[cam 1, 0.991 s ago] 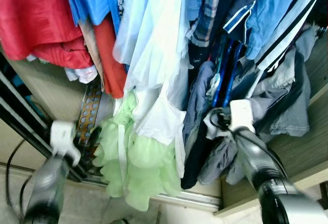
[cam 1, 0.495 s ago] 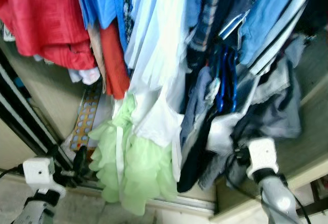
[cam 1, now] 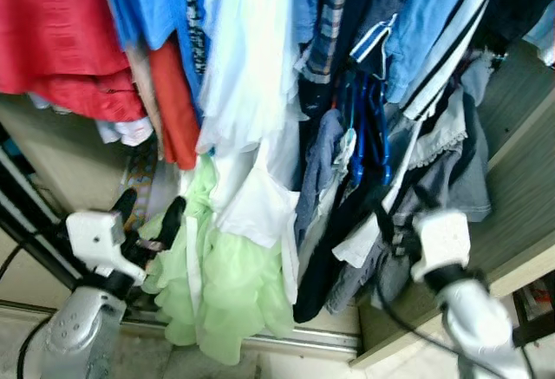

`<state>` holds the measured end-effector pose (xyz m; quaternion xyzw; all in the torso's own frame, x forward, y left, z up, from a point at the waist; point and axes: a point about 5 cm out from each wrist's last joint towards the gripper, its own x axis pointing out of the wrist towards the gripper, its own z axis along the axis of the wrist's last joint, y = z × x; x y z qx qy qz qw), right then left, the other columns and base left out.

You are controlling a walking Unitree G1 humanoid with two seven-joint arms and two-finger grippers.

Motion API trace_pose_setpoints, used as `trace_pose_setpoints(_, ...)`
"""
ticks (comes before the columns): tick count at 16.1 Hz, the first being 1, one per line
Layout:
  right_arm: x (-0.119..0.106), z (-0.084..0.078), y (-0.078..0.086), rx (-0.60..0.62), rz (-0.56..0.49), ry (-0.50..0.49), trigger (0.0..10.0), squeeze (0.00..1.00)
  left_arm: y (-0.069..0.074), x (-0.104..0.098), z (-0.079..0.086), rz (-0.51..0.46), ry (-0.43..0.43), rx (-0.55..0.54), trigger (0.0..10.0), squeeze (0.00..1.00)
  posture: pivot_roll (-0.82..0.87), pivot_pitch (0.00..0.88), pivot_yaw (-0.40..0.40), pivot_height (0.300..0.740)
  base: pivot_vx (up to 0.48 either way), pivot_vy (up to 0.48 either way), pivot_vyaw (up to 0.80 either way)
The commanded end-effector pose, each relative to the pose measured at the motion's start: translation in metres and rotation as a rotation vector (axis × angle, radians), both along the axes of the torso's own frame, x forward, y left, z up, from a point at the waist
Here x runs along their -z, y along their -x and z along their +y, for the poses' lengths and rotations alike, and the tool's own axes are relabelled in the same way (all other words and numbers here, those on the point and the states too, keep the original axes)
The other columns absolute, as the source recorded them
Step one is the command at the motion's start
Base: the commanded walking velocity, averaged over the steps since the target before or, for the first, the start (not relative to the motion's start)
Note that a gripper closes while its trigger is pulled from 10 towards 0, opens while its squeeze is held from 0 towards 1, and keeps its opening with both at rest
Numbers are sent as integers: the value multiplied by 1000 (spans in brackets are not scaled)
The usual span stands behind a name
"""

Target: Clean up the room

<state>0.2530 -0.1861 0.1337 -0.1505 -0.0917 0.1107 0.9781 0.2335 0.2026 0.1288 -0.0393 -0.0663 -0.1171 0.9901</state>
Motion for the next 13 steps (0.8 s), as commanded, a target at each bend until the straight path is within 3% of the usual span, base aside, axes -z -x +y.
trace_pose_setpoints(1,-15,1,-8,-27,-10,1,10000,0,0,-4,-8,28,13,49,10000,0,-29,80,-56,740,0,0,0)
trace_pose_setpoints(3,-13,-2,-10,56,-33,23,10000,0,2,-1,-11,20,3,39,10000,0,-13,67,-58,740,0,0,0)
trace_pose_setpoints(4,-11,-3,-7,107,-40,-78,10000,0,9,5,-12,19,28,1,10000,0,-17,62,-59,740,0,0,0)
trace_pose_setpoints(5,-8,-5,-4,128,-36,-43,10000,0,15,11,-14,28,39,-12,10000,0,-23,59,-65,740,0,0,0)
trace_pose_setpoints(6,-3,-6,0,143,-26,-4,10000,0,20,18,-15,54,46,-23,10000,0,-21,49,-68,740,0,0,0)
trace_pose_setpoints(8,11,-11,7,233,46,-57,10000,0,30,34,-16,109,-2,-30,10000,0,-24,33,-54,740,0,0,0)
trace_pose_setpoints(11,33,-22,20,329,77,-43,10000,0,32,53,-8,161,-51,-59,10000,0,-30,0,-32,740,0,0,0)
trace_pose_setpoints(13,40,-22,20,331,93,-34,10000,0,20,56,-1,177,-37,-106,10000,0,-24,0,-34,740,0,0,0)
